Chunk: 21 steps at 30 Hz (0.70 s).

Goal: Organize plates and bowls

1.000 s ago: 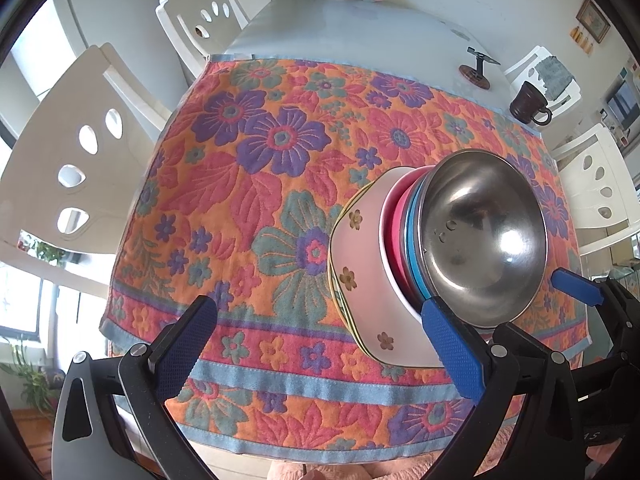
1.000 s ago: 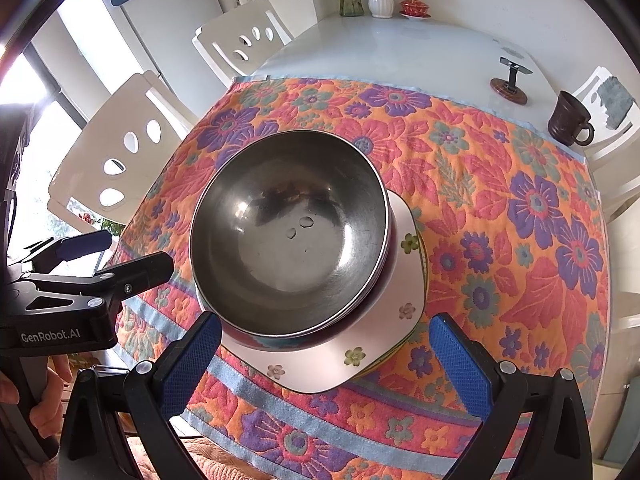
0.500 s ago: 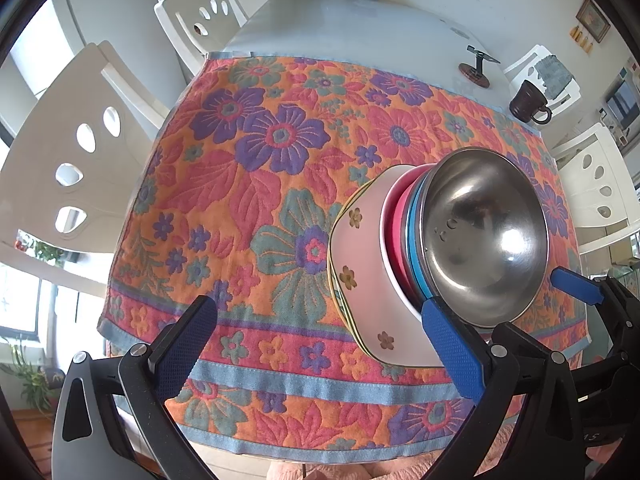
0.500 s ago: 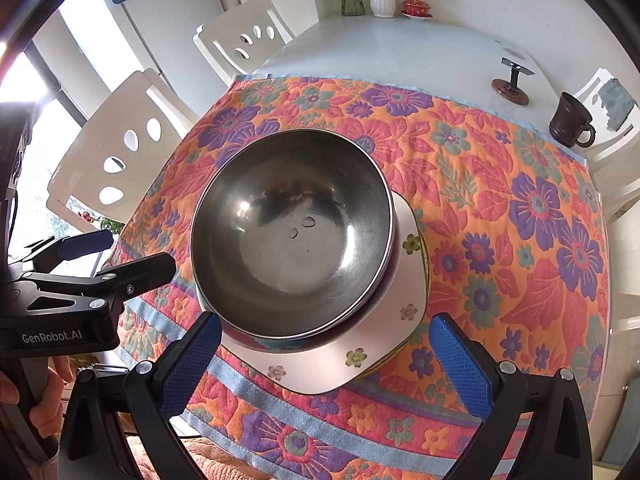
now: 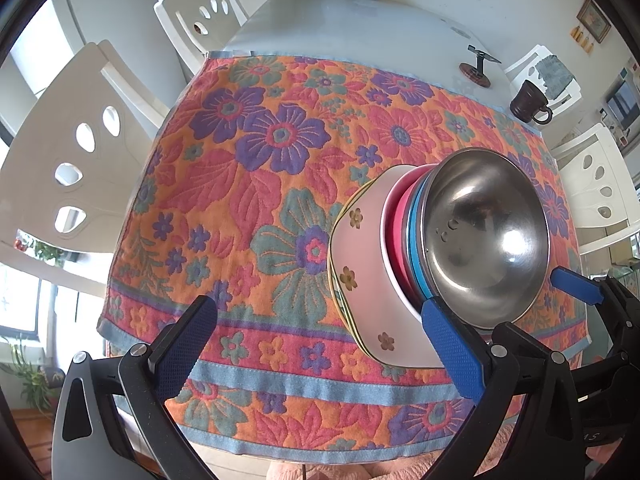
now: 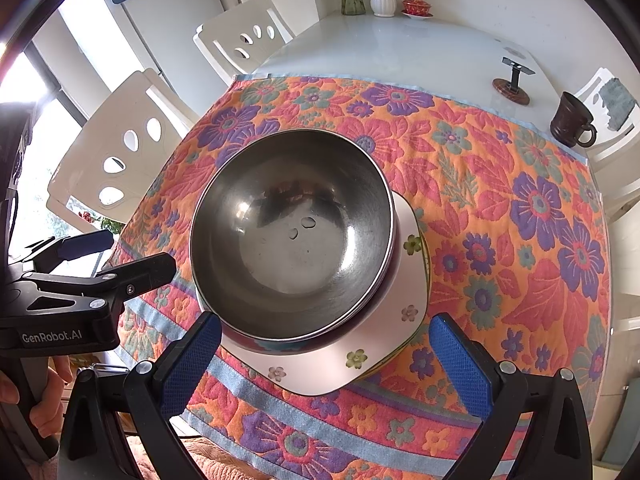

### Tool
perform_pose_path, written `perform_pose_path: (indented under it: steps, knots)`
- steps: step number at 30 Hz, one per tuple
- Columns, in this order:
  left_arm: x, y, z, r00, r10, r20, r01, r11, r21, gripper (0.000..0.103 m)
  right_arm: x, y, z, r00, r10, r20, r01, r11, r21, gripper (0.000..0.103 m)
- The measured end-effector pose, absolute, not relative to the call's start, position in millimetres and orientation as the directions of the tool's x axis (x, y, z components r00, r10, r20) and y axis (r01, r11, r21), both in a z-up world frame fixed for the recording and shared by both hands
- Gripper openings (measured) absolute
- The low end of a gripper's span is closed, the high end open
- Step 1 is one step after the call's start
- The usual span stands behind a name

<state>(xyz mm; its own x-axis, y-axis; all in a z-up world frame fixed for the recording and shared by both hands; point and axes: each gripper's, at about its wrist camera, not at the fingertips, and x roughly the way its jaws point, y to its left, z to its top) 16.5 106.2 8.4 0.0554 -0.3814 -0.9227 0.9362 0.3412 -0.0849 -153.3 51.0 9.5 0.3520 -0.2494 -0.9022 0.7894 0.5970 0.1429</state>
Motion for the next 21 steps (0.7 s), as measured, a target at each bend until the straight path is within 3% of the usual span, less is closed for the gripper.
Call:
perform_pose_path:
  steps: [21]
  knots:
    - [18.6,105.5,5.6,0.059,-0.378,-0.924,0.933,0.351,-0.084,0.102,-150.2,46.9,7.7,0.360,-0.236,-0.903,0.775,0.614,0.149,0.103]
